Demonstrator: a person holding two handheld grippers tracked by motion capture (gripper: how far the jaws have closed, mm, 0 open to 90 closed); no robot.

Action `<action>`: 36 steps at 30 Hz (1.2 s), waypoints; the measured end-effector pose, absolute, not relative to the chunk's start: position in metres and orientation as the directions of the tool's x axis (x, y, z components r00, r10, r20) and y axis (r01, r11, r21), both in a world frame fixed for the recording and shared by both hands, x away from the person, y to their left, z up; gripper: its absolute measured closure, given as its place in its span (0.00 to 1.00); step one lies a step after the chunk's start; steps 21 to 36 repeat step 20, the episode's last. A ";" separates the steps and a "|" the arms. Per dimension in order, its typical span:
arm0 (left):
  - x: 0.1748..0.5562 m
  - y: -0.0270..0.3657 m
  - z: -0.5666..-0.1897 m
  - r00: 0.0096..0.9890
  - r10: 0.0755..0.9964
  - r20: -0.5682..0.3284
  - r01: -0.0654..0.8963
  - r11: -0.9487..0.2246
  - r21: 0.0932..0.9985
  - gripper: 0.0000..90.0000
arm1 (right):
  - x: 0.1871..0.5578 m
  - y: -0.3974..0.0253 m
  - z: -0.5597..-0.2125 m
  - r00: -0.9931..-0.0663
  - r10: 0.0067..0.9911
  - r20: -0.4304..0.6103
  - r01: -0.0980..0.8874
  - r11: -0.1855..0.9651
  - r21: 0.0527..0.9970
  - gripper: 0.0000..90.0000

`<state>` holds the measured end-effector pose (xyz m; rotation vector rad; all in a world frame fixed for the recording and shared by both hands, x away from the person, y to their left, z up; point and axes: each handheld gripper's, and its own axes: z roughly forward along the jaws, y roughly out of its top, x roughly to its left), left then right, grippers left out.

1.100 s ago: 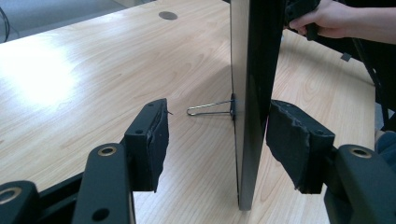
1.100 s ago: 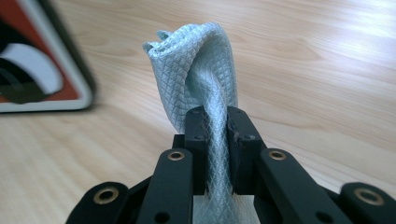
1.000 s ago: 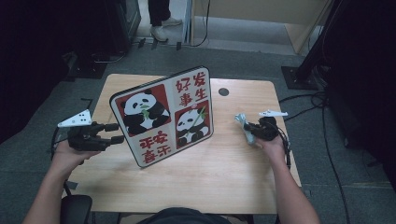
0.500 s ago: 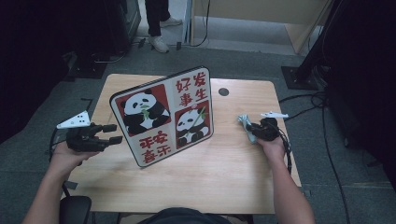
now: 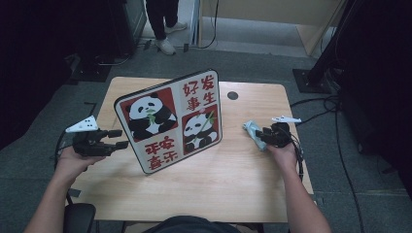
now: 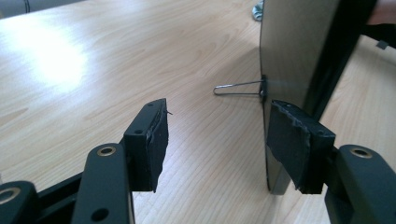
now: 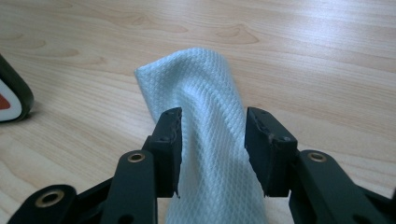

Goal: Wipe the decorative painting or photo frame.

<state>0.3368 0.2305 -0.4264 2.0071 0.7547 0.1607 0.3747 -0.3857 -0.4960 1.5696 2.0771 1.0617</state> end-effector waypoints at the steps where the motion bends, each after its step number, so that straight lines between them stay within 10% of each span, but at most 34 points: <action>1: 0.338 0.230 -0.428 0.799 0.572 -0.185 0.448 -0.362 0.818 0.43 | 0.373 -0.385 -0.494 -0.342 0.927 0.156 0.678 0.128 0.724 0.64; 36: 0.358 0.229 -0.443 0.758 0.622 -0.197 0.497 -0.354 0.792 0.41 | 0.334 -0.353 -0.474 -0.446 0.883 0.148 0.622 0.187 0.760 0.62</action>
